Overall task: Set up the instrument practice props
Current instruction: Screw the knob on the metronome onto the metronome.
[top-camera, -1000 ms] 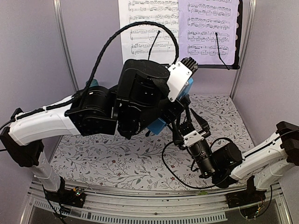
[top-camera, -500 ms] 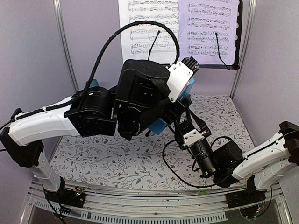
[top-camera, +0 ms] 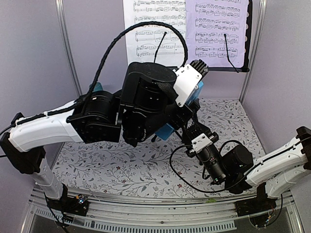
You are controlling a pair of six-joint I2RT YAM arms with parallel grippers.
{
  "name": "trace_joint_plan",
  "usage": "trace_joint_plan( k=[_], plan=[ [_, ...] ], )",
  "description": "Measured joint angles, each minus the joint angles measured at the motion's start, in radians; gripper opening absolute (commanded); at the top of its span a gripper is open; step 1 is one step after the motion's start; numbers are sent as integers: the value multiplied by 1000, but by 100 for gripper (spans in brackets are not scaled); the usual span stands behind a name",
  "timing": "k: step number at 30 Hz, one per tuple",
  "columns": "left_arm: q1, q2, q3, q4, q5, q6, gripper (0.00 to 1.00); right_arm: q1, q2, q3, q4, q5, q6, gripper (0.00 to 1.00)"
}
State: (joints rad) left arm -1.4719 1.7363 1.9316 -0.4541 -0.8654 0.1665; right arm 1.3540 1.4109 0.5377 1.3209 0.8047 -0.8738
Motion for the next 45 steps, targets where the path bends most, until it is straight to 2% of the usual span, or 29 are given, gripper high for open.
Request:
trace_joint_plan(
  k=[16, 24, 30, 37, 41, 45],
  plan=[
    [-8, -3, -9, 33, 0, 15, 0, 0, -40, 0, -93, -21, 72, 20],
    [-8, -8, -31, 53, 0, 24, 0, 0, -48, 0, -145, -37, 97, 0],
    [-10, -29, -79, 94, -3, 33, 0, 0, -67, 9, -211, -48, 119, 0],
    [-31, -133, -272, 320, 0, 100, 0, -12, -173, 35, -411, -113, 267, 0],
    [-52, -228, -446, 550, 22, 174, 0, -41, -273, 60, -572, -218, 469, 0],
    [-64, -288, -577, 751, 62, 244, 0, -56, -328, 81, -663, -313, 681, 0]
  ],
)
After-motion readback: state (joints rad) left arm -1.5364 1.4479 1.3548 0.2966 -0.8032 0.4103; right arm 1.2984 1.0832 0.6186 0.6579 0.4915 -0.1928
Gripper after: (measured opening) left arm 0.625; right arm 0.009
